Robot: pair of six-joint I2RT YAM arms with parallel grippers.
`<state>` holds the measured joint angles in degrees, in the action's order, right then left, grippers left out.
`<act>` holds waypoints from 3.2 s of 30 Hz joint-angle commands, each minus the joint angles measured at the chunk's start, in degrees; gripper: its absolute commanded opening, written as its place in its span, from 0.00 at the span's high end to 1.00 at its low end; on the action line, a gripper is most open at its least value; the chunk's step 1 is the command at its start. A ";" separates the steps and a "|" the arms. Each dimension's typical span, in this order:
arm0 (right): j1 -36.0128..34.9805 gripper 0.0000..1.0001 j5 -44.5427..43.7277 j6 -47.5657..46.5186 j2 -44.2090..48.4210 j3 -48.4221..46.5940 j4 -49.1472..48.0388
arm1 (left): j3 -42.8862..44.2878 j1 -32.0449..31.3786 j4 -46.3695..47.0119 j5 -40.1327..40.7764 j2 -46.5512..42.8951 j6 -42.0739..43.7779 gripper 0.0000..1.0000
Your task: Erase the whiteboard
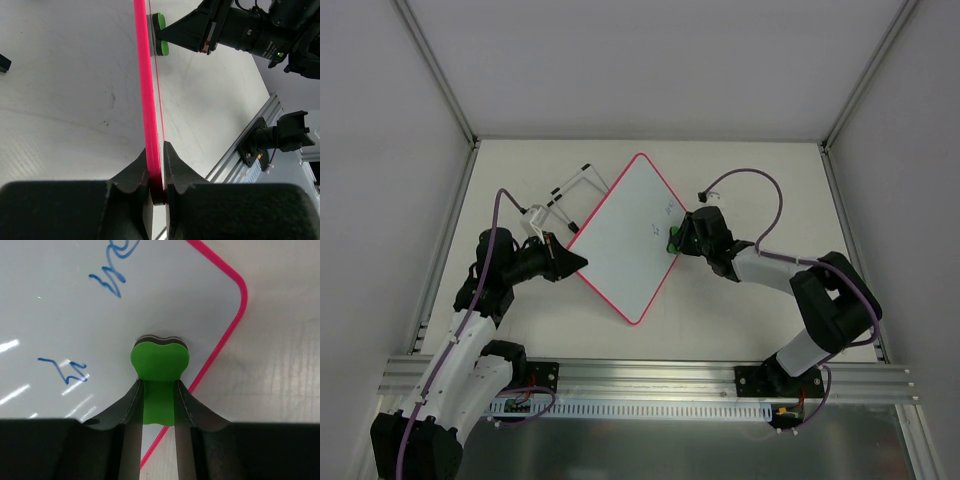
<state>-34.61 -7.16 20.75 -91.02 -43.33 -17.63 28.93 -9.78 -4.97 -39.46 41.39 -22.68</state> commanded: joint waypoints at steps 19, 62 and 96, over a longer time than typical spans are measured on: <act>-6.45 1.00 -0.93 1.30 -1.87 -10.03 -5.99 | 0.34 -1.47 0.31 -4.04 0.01 9.84 1.00; 6.83 1.00 1.53 4.47 -5.92 -4.67 -6.98 | -0.28 -1.56 0.14 -4.39 -0.87 10.28 1.00; 5.78 1.00 8.83 -2.30 -5.83 -17.15 7.61 | 0.16 -1.56 -0.13 -4.66 -0.78 10.72 1.00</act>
<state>-29.39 2.48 18.24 -96.55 -64.82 -13.34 29.17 -9.82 -6.04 -41.76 41.12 -21.21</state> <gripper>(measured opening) 0.283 0.077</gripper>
